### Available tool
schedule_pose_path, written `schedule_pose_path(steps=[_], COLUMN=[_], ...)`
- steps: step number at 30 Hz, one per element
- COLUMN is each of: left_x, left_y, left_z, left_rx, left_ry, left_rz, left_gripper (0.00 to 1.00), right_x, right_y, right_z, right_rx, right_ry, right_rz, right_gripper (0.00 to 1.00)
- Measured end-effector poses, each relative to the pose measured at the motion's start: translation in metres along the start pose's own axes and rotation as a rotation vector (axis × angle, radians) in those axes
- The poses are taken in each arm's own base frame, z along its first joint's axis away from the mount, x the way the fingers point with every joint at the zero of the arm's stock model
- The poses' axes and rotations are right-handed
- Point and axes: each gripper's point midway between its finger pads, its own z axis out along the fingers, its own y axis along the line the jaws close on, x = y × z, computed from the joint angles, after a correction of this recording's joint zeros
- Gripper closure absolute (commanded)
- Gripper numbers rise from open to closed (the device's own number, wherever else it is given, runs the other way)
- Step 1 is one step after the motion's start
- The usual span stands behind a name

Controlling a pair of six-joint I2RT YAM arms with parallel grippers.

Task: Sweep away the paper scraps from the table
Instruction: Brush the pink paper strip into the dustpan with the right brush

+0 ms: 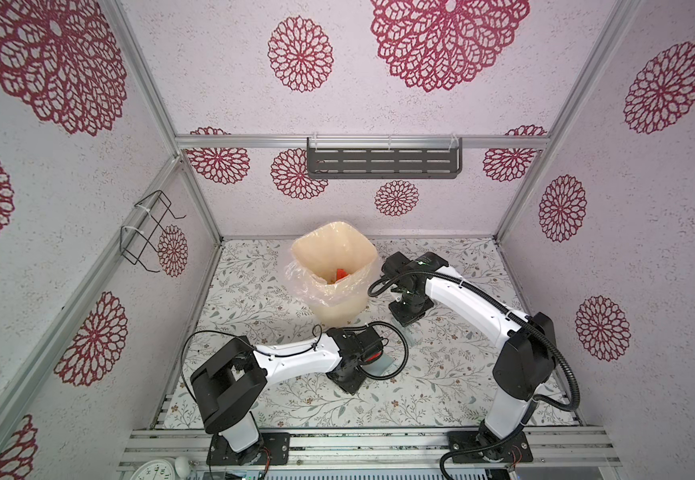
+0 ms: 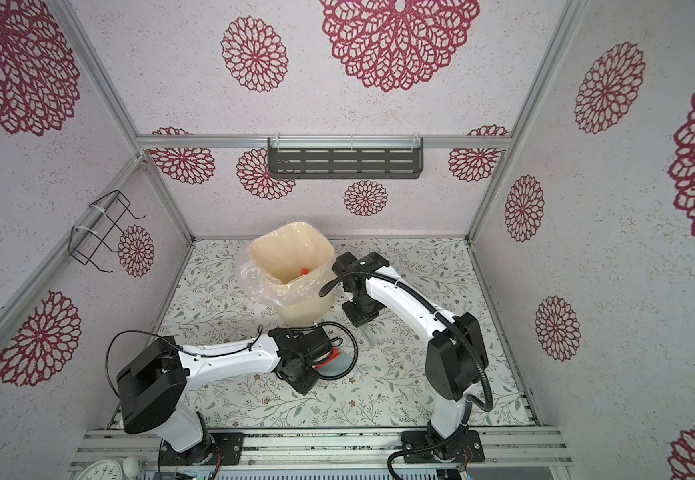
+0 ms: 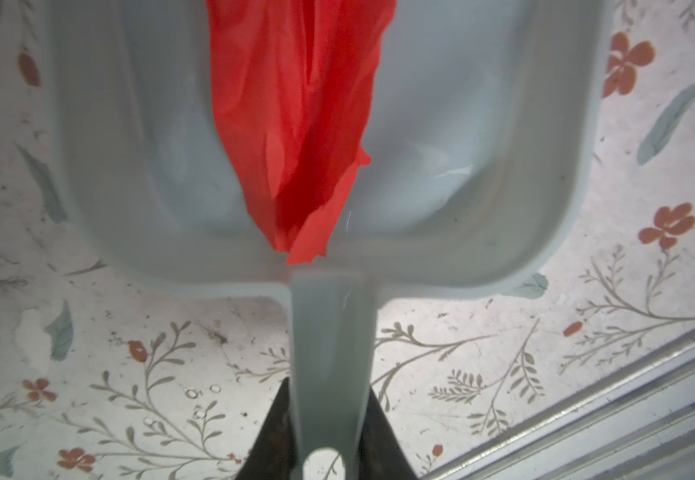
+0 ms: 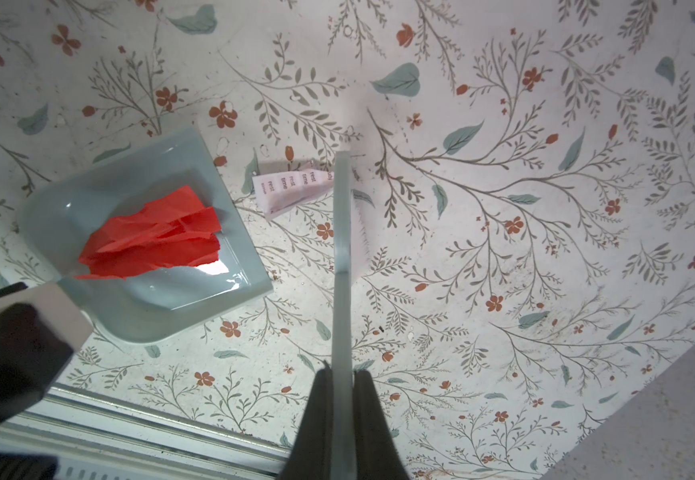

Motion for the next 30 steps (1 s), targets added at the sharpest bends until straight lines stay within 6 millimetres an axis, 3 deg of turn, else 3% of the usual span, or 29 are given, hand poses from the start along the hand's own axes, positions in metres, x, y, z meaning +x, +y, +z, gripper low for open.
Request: schedule_pose_path(steps=[14, 20, 30], left_x=[-0.003, -0.012, -0.026], left_y=[0.005, 0.002, -0.002], left_z=[0.0, -0.002, -0.003], left_rx=[-0.001, 0.011, 0.024], left_ry=[-0.001, -0.028, -0.07], left_rz=[0.01, 0.011, 0.022], left_gripper=[1.0, 1.0, 1.0], right_x=[0.032, 0.034, 0.033], right_y=[0.064, 0.061, 0.024], right_z=[-0.014, -0.026, -0.036], right_rx=[-0.095, -0.092, -0.032], right_ry=[0.064, 0.066, 0.055], right_rz=[-0.18, -0.167, -0.061], right_gripper=[1.0, 1.0, 1.0])
